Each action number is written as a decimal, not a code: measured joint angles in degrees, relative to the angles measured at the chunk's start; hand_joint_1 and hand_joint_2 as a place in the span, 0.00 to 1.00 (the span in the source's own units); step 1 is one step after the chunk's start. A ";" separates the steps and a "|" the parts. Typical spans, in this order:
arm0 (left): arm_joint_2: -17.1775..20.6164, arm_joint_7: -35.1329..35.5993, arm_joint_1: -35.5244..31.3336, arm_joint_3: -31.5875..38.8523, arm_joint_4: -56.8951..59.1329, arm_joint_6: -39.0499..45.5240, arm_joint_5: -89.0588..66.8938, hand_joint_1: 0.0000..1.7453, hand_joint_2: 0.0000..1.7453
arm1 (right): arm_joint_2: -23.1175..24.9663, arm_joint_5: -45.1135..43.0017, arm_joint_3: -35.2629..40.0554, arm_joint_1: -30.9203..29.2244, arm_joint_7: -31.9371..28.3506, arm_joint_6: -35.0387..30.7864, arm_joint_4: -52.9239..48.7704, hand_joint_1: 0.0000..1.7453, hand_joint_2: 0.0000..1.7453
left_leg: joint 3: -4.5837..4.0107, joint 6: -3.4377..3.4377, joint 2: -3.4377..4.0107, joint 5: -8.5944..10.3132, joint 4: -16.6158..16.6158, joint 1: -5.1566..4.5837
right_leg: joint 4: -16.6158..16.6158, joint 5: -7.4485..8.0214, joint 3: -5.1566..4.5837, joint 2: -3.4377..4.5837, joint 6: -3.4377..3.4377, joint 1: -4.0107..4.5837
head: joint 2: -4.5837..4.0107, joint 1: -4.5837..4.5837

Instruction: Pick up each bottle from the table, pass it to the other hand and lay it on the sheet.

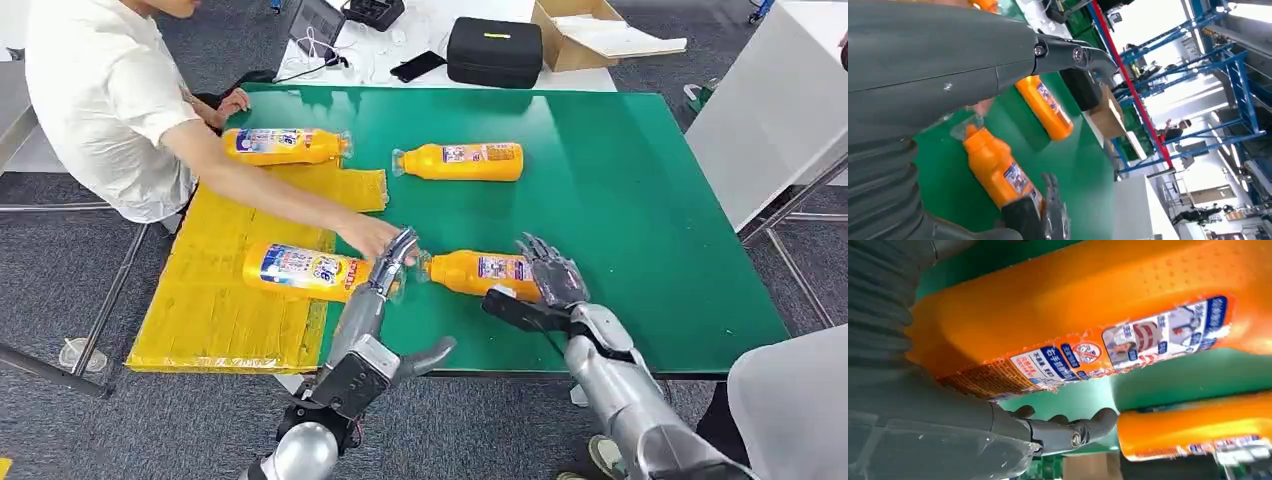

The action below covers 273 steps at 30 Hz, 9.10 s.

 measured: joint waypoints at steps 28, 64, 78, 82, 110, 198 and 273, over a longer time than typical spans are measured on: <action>-1.95 1.09 -2.11 -0.92 1.92 -0.02 0.11 0.00 1.00 | 1.75 0.37 6.12 -11.65 12.45 17.36 10.88 1.00 1.00 | 0.35 0.01 0.08 0.04 0.00 0.00 | -0.02 0.05 0.29 0.01 0.03 0.00 | 0.00 0.02; -1.90 -2.71 4.83 5.20 1.84 2.95 45.33 0.00 1.00 | 2.82 -44.33 -2.10 12.15 -11.11 12.85 -27.88 1.00 1.00 | -0.06 -0.09 0.08 -0.11 0.00 0.02 | 0.00 -0.01 -0.07 0.19 0.01 0.01 | 0.00 0.00; -1.53 -2.56 5.51 6.03 1.53 2.21 47.74 0.00 1.00 | 3.61 -41.46 1.69 13.91 -12.09 11.78 -33.18 1.00 1.00 | -0.08 -0.09 0.11 -0.10 0.00 0.01 | 0.00 0.00 -0.10 0.20 0.02 0.00 | 0.00 0.00; -1.55 -2.86 5.31 6.23 1.38 1.88 47.95 0.00 1.00 | 4.26 -40.32 5.53 13.82 -11.24 12.37 -33.09 1.00 1.00 | -0.09 -0.10 0.09 -0.10 -0.01 0.05 | 0.01 -0.01 -0.10 0.18 0.00 0.03 | 0.00 -0.02; -1.75 -0.70 3.06 7.28 -2.62 -3.02 49.57 0.00 1.00 | 1.97 -37.59 22.55 6.59 -6.54 18.62 -25.18 1.00 1.00 | -0.10 -0.09 0.07 -0.08 -0.01 0.03 | 0.01 0.00 -0.12 0.15 0.02 0.01 | 0.00 0.00; -0.15 -3.91 -1.56 13.58 4.37 21.92 -1.91 1.00 1.00 | 17.31 -20.88 -17.03 21.74 -25.77 -28.35 -56.46 0.00 0.00 | -0.15 -0.09 0.10 -0.07 -0.01 0.03 | 0.00 0.01 -0.24 0.13 -0.01 0.00 | 0.00 0.02; 0.77 22.10 -26.75 17.33 51.67 -15.94 -41.49 0.00 1.00 | 12.15 -43.21 -8.20 21.75 -26.04 -28.18 -47.37 0.00 1.00 | -0.15 -0.09 0.09 0.03 -0.01 0.03 | 0.04 0.04 -0.17 0.12 0.01 0.01 | 0.00 0.04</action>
